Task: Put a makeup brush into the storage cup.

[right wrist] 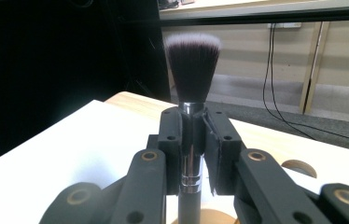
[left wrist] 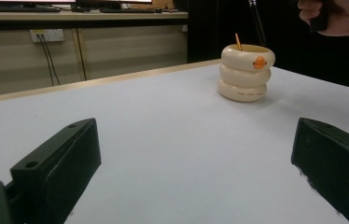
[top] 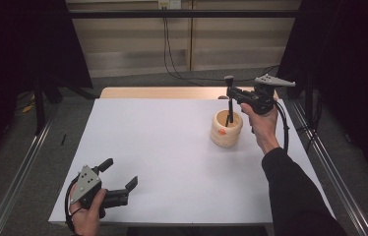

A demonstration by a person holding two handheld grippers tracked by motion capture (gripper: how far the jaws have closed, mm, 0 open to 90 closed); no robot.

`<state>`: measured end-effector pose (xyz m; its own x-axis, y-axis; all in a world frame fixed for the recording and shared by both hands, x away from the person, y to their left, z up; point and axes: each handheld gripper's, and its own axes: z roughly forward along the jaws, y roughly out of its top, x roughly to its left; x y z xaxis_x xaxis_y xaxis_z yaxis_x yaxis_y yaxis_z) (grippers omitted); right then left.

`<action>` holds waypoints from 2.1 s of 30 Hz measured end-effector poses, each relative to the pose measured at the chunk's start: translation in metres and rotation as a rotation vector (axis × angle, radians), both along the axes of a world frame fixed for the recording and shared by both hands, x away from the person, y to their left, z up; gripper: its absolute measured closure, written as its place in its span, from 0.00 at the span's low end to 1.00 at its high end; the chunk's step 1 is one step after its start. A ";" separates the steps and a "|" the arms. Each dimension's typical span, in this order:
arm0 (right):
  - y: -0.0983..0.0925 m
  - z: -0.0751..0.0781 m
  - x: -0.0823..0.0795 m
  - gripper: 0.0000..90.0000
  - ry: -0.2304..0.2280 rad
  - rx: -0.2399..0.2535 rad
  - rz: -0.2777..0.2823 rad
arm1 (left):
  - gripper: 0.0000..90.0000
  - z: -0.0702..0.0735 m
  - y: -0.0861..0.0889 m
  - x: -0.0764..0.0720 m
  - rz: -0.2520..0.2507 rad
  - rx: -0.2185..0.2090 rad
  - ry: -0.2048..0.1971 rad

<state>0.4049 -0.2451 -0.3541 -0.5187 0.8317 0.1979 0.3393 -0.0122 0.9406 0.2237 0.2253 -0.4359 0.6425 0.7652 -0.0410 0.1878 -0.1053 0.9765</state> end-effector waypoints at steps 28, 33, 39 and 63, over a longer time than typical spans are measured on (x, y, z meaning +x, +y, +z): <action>-0.003 -0.032 0.004 0.86 0.062 -0.022 -0.025 | 0.02 0.000 0.000 0.000 -0.004 -0.003 -0.001; -0.003 -0.035 0.003 0.86 0.055 -0.030 -0.023 | 0.02 0.000 0.000 0.000 -0.006 -0.002 -0.001; -0.007 -0.048 0.001 0.86 0.079 -0.024 -0.039 | 0.02 0.000 0.000 0.000 -0.005 -0.002 -0.003; -0.008 -0.063 -0.001 0.86 0.108 -0.033 -0.039 | 0.02 0.000 0.000 0.000 0.000 0.003 0.000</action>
<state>0.4036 -0.2531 -0.4175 -0.4625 0.8580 0.2235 0.4390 0.0026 0.8985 0.2237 0.2250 -0.4360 0.6428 0.7650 -0.0389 0.1875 -0.1079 0.9763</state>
